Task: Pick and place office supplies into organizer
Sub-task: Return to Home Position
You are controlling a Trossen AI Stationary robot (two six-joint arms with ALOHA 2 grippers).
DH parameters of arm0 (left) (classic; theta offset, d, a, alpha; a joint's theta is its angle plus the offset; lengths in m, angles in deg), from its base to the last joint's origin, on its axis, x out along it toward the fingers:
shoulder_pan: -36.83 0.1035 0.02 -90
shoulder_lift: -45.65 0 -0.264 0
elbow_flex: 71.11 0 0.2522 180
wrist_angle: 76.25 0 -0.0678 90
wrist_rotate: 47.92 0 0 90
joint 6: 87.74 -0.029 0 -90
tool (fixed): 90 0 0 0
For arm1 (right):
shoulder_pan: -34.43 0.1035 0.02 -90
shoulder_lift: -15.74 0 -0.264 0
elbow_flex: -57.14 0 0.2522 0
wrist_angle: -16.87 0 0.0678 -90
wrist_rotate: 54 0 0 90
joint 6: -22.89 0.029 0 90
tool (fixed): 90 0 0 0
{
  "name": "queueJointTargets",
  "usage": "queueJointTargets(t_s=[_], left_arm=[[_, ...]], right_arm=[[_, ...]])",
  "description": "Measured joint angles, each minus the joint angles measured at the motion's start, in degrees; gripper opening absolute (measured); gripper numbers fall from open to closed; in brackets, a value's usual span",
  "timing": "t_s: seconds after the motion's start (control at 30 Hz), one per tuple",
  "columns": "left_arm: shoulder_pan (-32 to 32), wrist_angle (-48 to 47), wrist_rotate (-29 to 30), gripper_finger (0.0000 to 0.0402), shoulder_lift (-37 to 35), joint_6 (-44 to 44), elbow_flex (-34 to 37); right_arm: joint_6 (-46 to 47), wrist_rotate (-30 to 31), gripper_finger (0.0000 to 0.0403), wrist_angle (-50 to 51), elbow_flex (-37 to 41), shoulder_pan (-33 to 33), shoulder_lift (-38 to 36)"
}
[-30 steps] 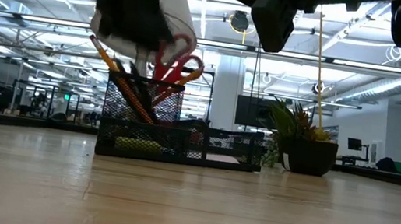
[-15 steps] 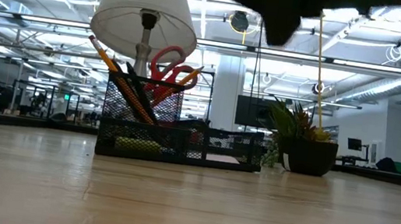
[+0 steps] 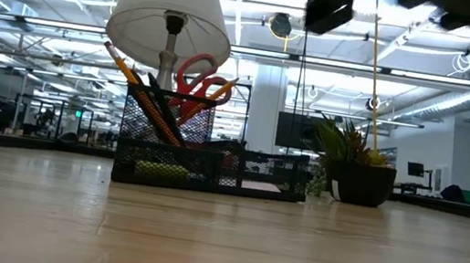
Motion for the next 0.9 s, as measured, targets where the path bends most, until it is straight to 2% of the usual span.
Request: queueJointTargets(t_s=[0.1, 0.17, 0.27, 0.37, 0.47, 0.53, 0.6, 0.67, 0.83, 0.9], left_arm=[[0.3, 10.6, -6.0, 0.0251, -0.6, -2.5, 6.9], [0.1, 14.2, -9.0, 0.0251, -2.6, -3.7, 10.1], [-0.8, 15.9, -9.2, 0.0251, -6.3, -3.2, 14.3], [-1.8, 15.8, -6.3, 0.0251, -10.1, -2.0, 17.9], [-2.5, 15.7, -3.6, 0.0251, -13.6, -2.4, 20.7], [-2.7, 15.8, -1.3, 0.0251, -16.2, -3.0, 21.8], [-2.8, 15.7, 0.6, 0.0251, -18.8, -4.5, 22.2], [-2.7, 15.1, 0.9, 0.0251, -21.3, -5.7, 22.3], [-2.8, 13.2, -1.1, 0.0251, -27.0, -9.2, 22.3], [-2.7, 10.1, 0.1, 0.0251, -29.3, -9.0, 22.3]], right_arm=[[4.4, -6.7, 0.0116, 0.0, 1.1, -3.5, 0.0], [6.5, -8.3, 0.0116, -0.6, 2.4, -5.6, 0.0], [7.5, -7.8, 0.0116, -0.3, 5.7, -8.0, -1.9], [13.5, -6.6, 0.0116, -0.4, 11.2, -9.0, -6.4], [13.4, -1.3, 0.0116, -1.3, 16.9, -8.6, -13.1], [10.3, 5.2, 0.0116, -1.4, 20.5, -7.8, -18.6], [7.5, 7.8, 0.0116, -1.3, 23.7, -7.7, -24.3], [6.9, 6.8, 0.0116, -0.2, 26.2, -8.4, -29.9], [5.2, -3.8, 0.0116, 9.6, 30.4, -11.2, -43.0], [3.7, -3.9, 0.0116, 11.0, 32.2, -11.6, -47.7]])
